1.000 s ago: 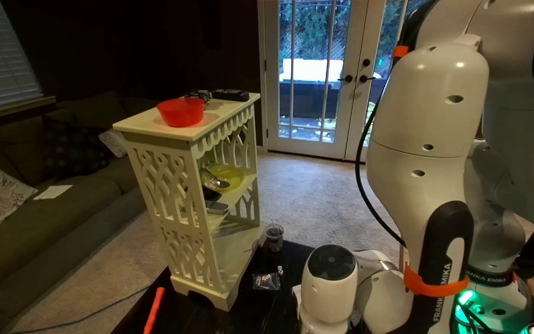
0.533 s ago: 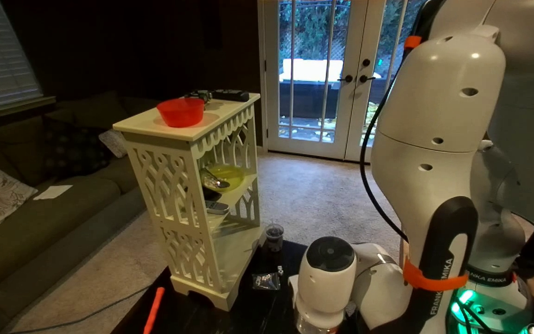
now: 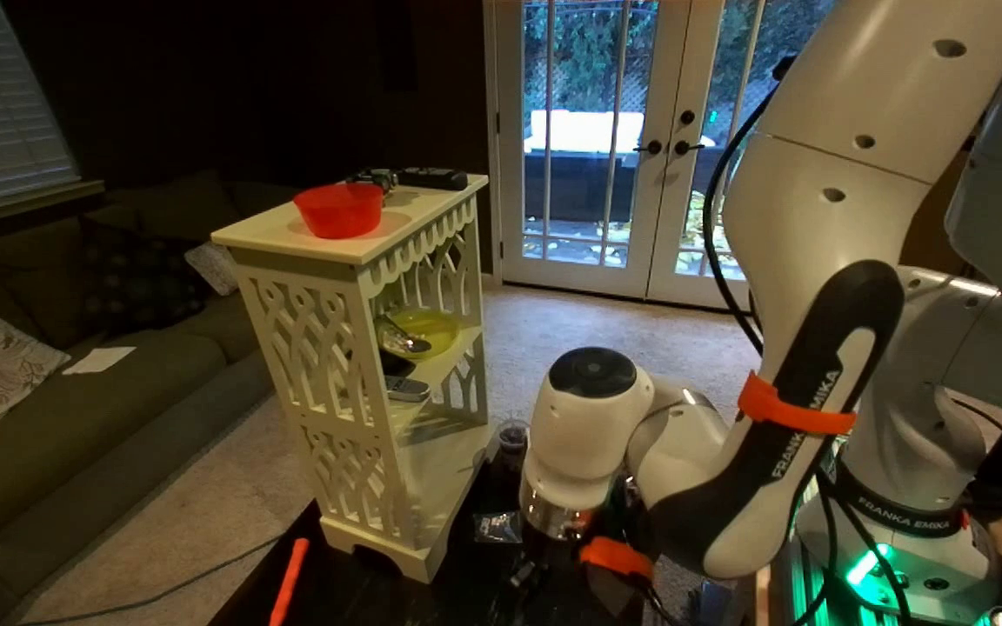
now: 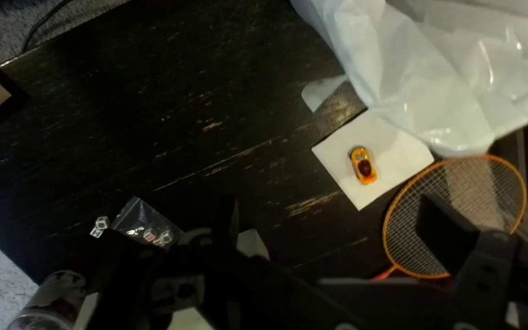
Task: Move the trash bin to the bottom left corner of the table
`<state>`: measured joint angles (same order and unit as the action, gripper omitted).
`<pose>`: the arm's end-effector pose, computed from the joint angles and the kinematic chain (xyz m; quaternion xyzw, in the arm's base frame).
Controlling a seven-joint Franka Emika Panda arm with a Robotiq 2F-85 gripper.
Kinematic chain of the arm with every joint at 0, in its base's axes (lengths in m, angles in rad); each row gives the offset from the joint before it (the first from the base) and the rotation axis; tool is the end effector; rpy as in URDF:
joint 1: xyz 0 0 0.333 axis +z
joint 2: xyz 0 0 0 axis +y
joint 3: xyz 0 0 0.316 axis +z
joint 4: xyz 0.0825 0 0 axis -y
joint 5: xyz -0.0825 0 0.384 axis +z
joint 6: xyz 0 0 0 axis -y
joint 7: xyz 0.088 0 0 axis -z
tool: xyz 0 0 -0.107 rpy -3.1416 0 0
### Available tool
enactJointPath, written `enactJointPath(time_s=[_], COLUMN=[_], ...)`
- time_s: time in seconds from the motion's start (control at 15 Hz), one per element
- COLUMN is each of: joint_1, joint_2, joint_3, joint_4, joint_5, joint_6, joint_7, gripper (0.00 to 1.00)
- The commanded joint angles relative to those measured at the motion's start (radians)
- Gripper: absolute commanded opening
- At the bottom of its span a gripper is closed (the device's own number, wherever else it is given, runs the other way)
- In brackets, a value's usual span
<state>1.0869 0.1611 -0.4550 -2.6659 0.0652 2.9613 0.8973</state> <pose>0.3560 0.2467 0.2054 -0.9841 0.1579 -0.0735 0.0335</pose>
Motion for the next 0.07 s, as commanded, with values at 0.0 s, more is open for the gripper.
enactJointPath(time_s=[0.0], joint_1=[0.013], joint_2=[-0.025], joint_3=[-0.039], joint_4=[-0.004], joint_5=[-0.021], joint_6=[-0.009], joint_7=[0.030], gripper=[1.00])
